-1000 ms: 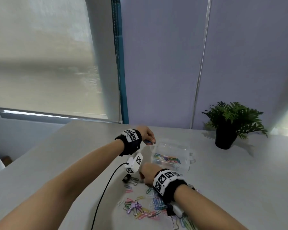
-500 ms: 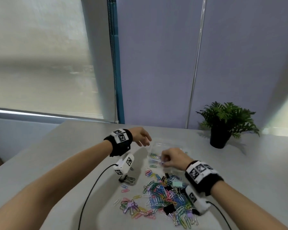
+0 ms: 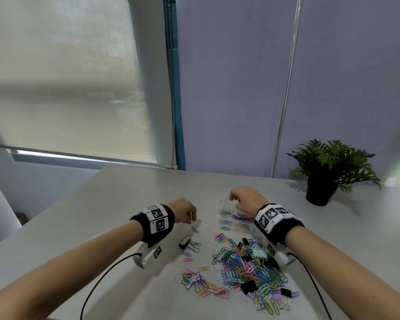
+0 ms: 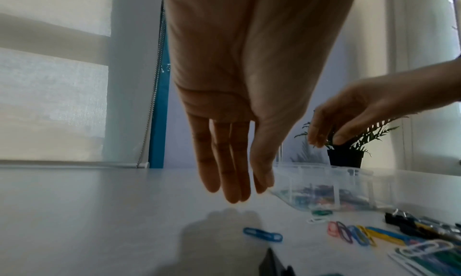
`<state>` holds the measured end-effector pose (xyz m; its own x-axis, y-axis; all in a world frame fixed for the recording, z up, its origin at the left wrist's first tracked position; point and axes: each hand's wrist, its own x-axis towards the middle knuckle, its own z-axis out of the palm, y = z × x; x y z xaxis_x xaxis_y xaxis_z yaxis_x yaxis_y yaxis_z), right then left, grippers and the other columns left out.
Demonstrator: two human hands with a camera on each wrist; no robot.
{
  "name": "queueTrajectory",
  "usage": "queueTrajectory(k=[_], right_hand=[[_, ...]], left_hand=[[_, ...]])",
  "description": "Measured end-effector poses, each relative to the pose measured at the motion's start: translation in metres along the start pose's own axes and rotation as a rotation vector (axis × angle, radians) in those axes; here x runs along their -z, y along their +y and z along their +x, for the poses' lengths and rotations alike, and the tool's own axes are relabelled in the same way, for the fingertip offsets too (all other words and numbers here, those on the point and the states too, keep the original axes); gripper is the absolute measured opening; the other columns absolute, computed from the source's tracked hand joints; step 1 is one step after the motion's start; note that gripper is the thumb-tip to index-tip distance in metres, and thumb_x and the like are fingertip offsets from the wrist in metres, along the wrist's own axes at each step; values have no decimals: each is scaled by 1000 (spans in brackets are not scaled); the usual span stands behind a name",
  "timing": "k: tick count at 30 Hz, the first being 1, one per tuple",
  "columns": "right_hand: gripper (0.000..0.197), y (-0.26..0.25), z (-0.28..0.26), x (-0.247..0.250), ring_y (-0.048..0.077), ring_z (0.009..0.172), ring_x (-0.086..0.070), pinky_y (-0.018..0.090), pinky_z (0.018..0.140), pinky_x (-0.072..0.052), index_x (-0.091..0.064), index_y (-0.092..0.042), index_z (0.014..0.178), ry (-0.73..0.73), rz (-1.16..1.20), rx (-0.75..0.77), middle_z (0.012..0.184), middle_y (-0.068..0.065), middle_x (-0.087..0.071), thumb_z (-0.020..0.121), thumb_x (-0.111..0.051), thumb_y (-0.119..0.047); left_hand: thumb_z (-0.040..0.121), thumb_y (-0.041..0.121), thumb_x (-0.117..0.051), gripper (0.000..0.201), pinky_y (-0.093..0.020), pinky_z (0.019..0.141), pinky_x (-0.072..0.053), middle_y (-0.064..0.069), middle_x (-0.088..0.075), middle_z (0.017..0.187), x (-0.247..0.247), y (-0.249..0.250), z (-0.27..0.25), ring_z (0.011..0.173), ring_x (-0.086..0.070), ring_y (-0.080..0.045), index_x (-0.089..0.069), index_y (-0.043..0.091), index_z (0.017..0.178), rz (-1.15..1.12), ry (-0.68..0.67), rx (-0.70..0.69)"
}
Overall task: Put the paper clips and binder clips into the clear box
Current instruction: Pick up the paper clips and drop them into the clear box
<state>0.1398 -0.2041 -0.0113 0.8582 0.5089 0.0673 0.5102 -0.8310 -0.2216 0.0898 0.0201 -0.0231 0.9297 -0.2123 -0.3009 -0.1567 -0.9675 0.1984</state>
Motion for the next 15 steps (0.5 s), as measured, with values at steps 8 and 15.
queueTrajectory(k=[8,15], right_hand=[[24,-57,-9,-43,34,101,-61,39,82,-49,-60,-5,112,-295,-208,225,112,18,-62,88,-55,-4],[15,-55,-14,-53,37,95,-59,39,72,-43,-58,2,96,-293,-296,261,104,24,-58,82,-54,4]], left_hand=[[73,33,-76,68,-38,99,-41,-17,-46,128,-30,24,23,118,-48,-34,-45,11,130,163,-110,51],[72,21,-77,49,-40,89,-45,-20,-56,117,-39,28,21,108,-55,-36,-54,3,111,175,-14,26]])
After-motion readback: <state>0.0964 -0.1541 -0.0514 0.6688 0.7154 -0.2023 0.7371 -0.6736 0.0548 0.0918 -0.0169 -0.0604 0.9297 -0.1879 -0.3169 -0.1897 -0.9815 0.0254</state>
